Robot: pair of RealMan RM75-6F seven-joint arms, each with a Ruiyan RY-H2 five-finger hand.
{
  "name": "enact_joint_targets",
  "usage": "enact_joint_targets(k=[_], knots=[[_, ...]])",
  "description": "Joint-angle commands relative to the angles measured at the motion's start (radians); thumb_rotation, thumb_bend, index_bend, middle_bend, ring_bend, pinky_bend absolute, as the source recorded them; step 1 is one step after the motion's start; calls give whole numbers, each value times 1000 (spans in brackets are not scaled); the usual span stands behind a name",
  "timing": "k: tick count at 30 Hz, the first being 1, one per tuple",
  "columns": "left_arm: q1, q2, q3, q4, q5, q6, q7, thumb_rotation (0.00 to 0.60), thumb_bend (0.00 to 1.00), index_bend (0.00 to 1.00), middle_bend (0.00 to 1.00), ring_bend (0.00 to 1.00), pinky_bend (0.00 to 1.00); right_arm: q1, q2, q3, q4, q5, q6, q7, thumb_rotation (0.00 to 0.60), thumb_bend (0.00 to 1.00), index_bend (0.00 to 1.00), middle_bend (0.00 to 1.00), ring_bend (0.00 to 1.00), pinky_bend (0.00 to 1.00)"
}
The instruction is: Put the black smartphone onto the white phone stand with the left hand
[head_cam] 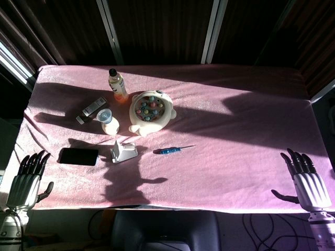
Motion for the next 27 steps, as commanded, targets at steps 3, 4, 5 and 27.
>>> enact_joint_targets(k=[3,4,5,27], knots=[[-23,11,10,1,5,-60,-38,600,347,0,0,0,0,-3,1,-5,2,-15,8,13,600,151,0,0,0,0],[-35,20,10,2,8,-82,-57,600,346,0,0,0,0,-4,1,-5,4,-19,10,18,600,151,0,0,0,0],[-49,24,6,7,12,-100,-72,600,347,0,0,0,0,-4,1,-5,5,-21,11,21,600,151,0,0,0,0],[-332,-80,-73,93,-270,-520,225,600,345,0,9,0,0,24,-17,-10,7,-37,-31,11,600,151,0,0,0,0]])
